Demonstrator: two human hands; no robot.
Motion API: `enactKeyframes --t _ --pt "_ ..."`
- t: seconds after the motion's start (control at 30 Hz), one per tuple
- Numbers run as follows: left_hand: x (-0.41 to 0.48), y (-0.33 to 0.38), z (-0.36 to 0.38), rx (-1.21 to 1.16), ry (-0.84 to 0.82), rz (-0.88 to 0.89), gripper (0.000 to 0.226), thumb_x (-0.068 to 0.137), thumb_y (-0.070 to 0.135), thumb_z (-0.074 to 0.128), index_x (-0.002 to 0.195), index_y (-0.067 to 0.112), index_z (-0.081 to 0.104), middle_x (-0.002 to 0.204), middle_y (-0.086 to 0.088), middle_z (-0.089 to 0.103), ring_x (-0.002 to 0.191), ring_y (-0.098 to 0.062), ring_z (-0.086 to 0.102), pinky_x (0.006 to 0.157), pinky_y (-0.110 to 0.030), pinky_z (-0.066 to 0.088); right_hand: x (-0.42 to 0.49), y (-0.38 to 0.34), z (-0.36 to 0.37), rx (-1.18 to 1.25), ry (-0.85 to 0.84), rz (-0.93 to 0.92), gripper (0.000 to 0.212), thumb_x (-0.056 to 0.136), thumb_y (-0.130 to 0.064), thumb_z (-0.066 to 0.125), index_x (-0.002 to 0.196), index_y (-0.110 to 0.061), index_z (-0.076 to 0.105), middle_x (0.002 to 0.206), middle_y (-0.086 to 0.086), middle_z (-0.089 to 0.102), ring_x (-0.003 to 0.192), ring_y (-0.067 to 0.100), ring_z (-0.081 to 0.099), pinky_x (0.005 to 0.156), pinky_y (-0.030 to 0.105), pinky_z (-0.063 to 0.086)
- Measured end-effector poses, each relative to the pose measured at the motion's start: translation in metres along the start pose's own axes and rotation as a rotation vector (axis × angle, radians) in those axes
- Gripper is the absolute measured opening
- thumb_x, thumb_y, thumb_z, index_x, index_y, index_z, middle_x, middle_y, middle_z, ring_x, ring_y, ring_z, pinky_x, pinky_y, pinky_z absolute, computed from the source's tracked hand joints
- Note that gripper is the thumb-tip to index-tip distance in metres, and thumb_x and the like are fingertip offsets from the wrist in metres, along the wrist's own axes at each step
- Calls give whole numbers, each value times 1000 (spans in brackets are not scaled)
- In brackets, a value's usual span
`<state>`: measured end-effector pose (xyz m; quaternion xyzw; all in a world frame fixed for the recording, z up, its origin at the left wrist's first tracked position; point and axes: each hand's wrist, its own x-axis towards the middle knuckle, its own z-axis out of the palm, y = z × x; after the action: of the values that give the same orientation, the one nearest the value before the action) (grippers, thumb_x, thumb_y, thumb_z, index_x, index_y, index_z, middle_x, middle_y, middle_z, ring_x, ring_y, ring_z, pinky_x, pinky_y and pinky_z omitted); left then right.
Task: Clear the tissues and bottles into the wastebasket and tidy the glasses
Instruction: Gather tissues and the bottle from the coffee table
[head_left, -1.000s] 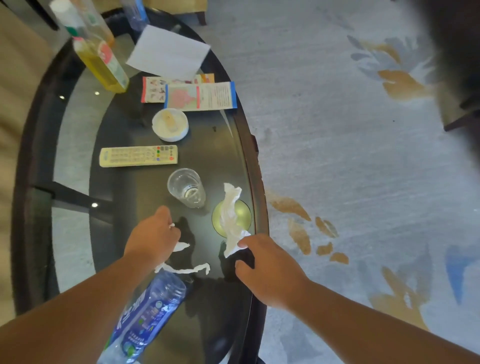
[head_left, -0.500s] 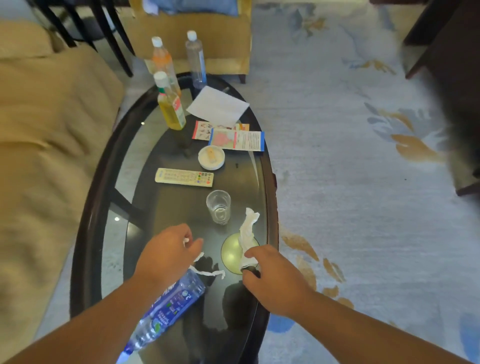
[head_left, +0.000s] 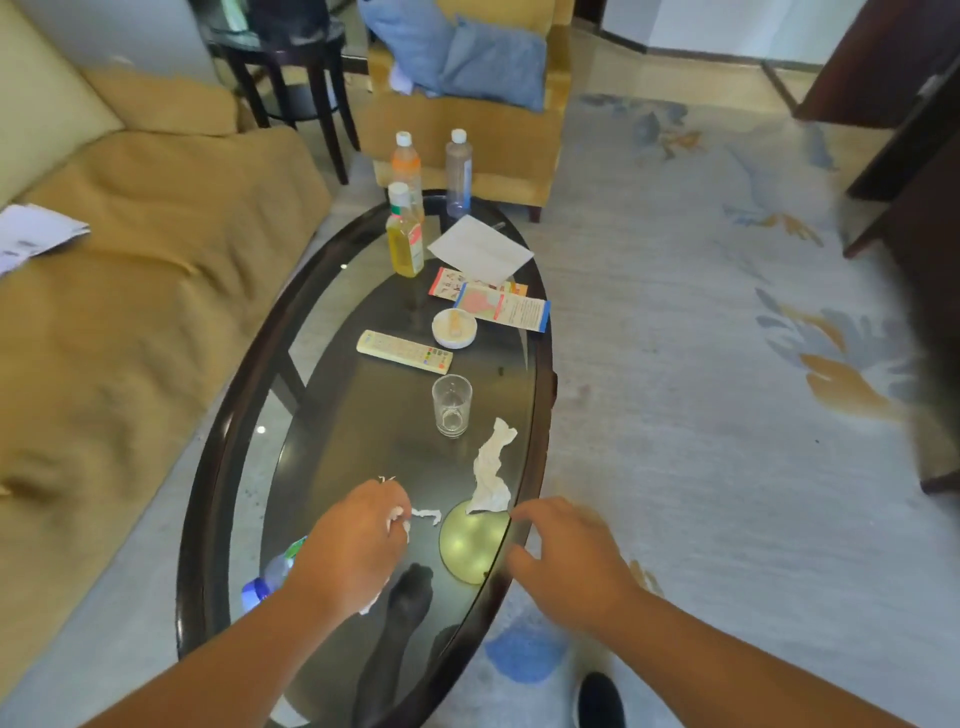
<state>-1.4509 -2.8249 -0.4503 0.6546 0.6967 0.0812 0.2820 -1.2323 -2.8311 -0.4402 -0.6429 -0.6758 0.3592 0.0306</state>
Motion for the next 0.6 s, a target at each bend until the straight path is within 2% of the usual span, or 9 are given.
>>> enactKeyframes --t 0.07,0.1,0.23,0.33,0.37,0.43,0.5,0.6 --pt "5 10 15 -14 2 -33 18 94 16 42 83 23 54 66 3 51 49 -11 57 50 -20 44 10 9 -10 2 -29 -35 43 96 -34 49 138 -28 44 140 -7 44 116 13 49 86 18 35" --pt "9 14 25 -20 -2 -66 18 94 15 43 83 23 54 63 5 50 48 -9 55 51 -19 42 17 15 -14 5 -50 -54 43 96 -34 49 139 -28 44 140 -7 43 115 13 51 87 19 37" --pt "25 34 73 13 -22 -219 16 92 16 44 86 24 57 73 6 58 73 -13 59 71 -27 47 52 47 -32 -24 -138 -139 45 96 -35 46 141 -29 41 143 -9 40 113 13 55 82 22 34" --pt "34 51 96 5 19 -327 22 93 17 45 76 29 53 71 10 55 76 -12 57 69 -23 41 79 68 -44 -71 -197 -215 47 96 -35 45 142 -27 41 141 -6 40 109 14 57 66 17 33" --pt "38 57 101 2 38 -345 23 94 18 46 75 30 51 70 12 53 75 -11 55 67 -21 38 88 75 -46 -68 -216 -239 47 95 -35 47 141 -25 42 140 -4 42 106 16 58 66 17 37" --pt "44 69 106 -6 60 -348 15 95 23 47 85 28 57 77 12 55 76 -11 52 68 -20 36 103 86 -46 -61 -253 -271 47 93 -34 50 138 -21 46 137 2 45 103 18 60 82 27 48" --pt "48 77 108 20 68 -356 14 95 28 47 96 21 60 85 7 59 78 -12 51 70 -23 40 117 95 -42 -80 -283 -286 48 92 -35 51 137 -20 47 136 3 45 105 18 59 92 33 47" --pt "53 74 112 49 87 -386 14 95 29 47 96 21 59 87 5 61 77 -13 52 70 -25 43 134 102 -33 -127 -309 -326 49 92 -34 52 139 -19 45 138 3 45 118 19 52 97 32 43"
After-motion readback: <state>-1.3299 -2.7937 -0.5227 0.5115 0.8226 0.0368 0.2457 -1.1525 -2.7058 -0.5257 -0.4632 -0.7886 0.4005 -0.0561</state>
